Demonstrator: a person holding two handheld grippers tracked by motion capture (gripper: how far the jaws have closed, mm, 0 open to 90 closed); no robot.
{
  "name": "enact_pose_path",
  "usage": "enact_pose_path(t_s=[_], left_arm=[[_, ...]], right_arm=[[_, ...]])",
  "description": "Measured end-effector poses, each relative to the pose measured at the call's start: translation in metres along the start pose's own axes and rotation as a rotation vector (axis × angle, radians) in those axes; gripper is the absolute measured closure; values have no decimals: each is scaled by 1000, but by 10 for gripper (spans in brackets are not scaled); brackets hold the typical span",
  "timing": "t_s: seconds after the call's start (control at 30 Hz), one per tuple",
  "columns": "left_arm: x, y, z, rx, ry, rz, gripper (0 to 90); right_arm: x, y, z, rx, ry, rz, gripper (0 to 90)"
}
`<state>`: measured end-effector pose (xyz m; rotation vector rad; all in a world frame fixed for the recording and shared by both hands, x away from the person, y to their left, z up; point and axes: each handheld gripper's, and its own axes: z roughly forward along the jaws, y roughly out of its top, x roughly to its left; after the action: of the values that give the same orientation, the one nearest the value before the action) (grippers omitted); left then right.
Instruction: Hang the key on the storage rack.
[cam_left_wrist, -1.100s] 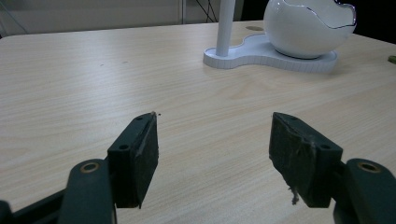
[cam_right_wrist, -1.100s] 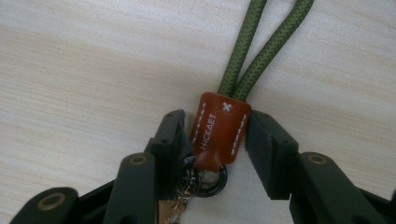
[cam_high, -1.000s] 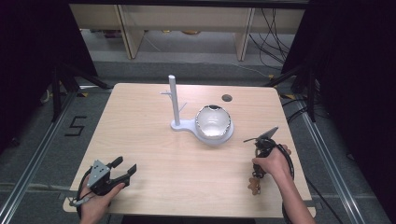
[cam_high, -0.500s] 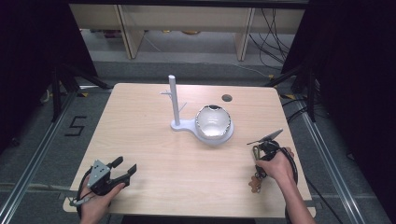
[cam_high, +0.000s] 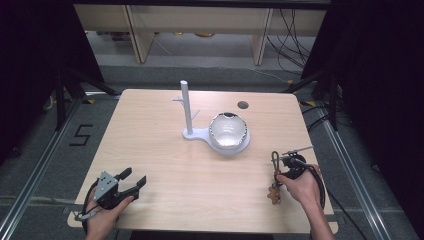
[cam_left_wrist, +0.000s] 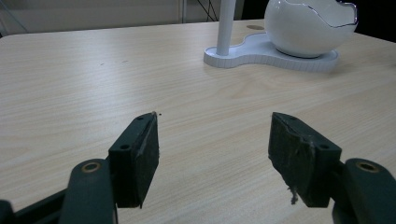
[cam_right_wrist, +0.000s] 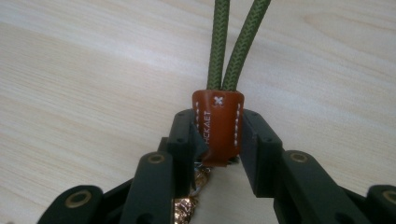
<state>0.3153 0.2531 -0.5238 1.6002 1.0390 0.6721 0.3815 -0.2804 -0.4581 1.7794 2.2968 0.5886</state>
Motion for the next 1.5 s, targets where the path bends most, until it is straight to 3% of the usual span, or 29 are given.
enact_pose_path(t_s=[0.17,0.2,0.23,0.27,0.3,0.47,0.57,0.63,0.67,0.7,0.83,1.03,1.07,1.1,1.13,1.27,1.33,1.37,1.4,1.47,1.5], left_arm=[[0,0,0,2,-3,6,331],[0,0,0,2,-3,6,331],[0,1,-1,15,4,6,332],[0,1,-1,15,4,6,332],[0,1,-1,15,4,4,333],[0,0,0,4,0,4,333],[-1,0,-1,14,4,7,333],[-1,1,-1,14,5,8,333],[-1,1,-1,15,5,8,333],[0,0,0,1,-3,5,333],[0,0,0,-1,0,1,331],[0,0,0,1,1,4,331],[0,0,0,-2,0,3,331],[0,0,0,0,2,1,331],[0,0,0,0,2,1,331],[0,0,0,-1,4,0,331],[0,0,0,-8,12,-6,330],[0,0,0,-9,13,-8,330],[0,0,0,-4,9,-7,330],[1,0,0,-3,3,4,330],[0,0,0,-2,6,-1,330]], right_arm=[[-1,-13,-1,-115,3,-22,681],[-1,-13,-1,-115,3,-22,681],[-2,-17,0,-159,13,-34,681],[-2,-17,0,-159,13,-34,681],[0,-21,0,-200,29,-34,681],[3,-28,0,-260,30,-27,680],[5,-34,2,-345,35,-48,680],[4,-35,4,-369,37,-61,680],[8,-38,3,-373,28,-15,680],[5,-38,5,-394,27,-59,680],[9,-45,9,-434,51,-68,680],[12,-52,12,-510,12,-102,681],[12,-52,12,-510,12,-102,681],[17,-54,11,-516,40,-49,681],[14,-53,11,-534,32,-93,681],[16,-56,12,-573,38,-97,681],[16,-57,12,-592,17,-111,680],[20,-60,10,-571,25,-61,680],[17,-59,11,-611,25,-109,680],[17,-60,10,-616,23,-104,680],[17,-60,11,-650,11,-116,680]])
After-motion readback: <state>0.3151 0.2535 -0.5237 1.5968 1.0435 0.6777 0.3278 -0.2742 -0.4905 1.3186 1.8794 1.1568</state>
